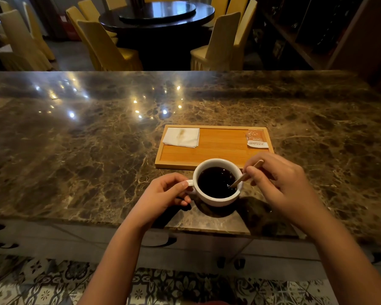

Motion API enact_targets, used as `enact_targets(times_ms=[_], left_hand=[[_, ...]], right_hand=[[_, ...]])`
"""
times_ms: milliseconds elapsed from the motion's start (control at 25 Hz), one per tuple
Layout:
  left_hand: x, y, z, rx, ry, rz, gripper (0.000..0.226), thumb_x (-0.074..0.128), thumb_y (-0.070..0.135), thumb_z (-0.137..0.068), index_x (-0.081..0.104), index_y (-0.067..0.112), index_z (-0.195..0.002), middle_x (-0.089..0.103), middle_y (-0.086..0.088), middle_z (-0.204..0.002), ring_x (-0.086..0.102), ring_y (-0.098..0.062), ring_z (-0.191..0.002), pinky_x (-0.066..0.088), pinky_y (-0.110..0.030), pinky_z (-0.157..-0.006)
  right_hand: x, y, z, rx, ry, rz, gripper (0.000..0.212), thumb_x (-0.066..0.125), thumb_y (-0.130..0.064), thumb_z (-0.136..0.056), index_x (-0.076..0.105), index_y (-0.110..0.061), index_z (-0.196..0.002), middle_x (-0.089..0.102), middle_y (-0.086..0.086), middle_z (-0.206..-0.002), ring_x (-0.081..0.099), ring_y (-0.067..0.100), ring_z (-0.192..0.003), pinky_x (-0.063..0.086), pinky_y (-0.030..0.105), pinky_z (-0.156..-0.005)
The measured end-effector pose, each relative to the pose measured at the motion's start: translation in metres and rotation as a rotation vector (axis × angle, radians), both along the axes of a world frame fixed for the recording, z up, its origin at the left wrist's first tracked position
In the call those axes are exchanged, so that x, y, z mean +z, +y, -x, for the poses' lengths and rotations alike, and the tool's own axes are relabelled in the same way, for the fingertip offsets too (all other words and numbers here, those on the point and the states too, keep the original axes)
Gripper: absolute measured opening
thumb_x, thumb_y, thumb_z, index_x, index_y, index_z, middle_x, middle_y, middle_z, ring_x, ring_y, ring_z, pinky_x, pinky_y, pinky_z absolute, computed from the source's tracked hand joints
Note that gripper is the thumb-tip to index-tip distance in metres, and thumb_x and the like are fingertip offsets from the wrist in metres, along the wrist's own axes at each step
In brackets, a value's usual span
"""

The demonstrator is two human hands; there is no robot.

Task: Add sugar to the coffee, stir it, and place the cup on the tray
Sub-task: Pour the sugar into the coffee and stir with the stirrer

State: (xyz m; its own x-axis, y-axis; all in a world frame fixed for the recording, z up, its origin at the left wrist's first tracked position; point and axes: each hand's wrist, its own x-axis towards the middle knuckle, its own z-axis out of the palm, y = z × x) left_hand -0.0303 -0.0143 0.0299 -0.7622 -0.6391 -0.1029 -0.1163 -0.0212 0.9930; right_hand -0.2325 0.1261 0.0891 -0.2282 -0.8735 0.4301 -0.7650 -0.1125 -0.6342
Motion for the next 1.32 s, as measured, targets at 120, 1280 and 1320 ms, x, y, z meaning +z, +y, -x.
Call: enact_targets(times_ms=[120, 1280, 1320], left_hand=[[-0.001, 0.000, 0.000, -0.001, 0.004, 0.006, 0.018, 0.048, 0.011, -0.091, 0.062, 0.001, -0.098, 0.071, 0.004, -0.071, 0.065, -0.009, -0.066, 0.054, -0.018, -0.063], [-0.006, -0.002, 0.000, 0.004, 0.025, 0.004, 0.017, 0.051, 0.015, -0.088, 0.064, 0.007, -0.095, 0.071, 0.001, -0.078, 0.066, -0.011, -0.070, 0.054, -0.019, -0.064], [-0.007, -0.002, 0.000, 0.003, 0.026, 0.003, 0.017, 0.050, 0.015, -0.089, 0.064, 0.007, -0.095, 0.071, 0.001, -0.077, 0.065, -0.011, -0.070, 0.054, -0.019, -0.064]], right_hand=[[-0.002, 0.001, -0.008, 0.057, -0.200, -0.033, 0.019, 0.052, -0.032, -0.089, 0.065, -0.019, -0.084, 0.066, -0.007, -0.081, 0.064, 0.009, -0.073, 0.055, 0.027, -0.062], [-0.023, -0.013, -0.017, -0.057, -0.038, 0.115, 0.019, 0.046, -0.021, -0.090, 0.061, -0.010, -0.088, 0.058, -0.003, -0.083, 0.051, 0.000, -0.076, 0.039, 0.004, -0.067], [-0.022, -0.012, -0.017, -0.059, -0.005, 0.109, 0.021, 0.043, -0.023, -0.090, 0.060, -0.010, -0.086, 0.056, -0.004, -0.082, 0.049, -0.001, -0.074, 0.037, 0.003, -0.066]])
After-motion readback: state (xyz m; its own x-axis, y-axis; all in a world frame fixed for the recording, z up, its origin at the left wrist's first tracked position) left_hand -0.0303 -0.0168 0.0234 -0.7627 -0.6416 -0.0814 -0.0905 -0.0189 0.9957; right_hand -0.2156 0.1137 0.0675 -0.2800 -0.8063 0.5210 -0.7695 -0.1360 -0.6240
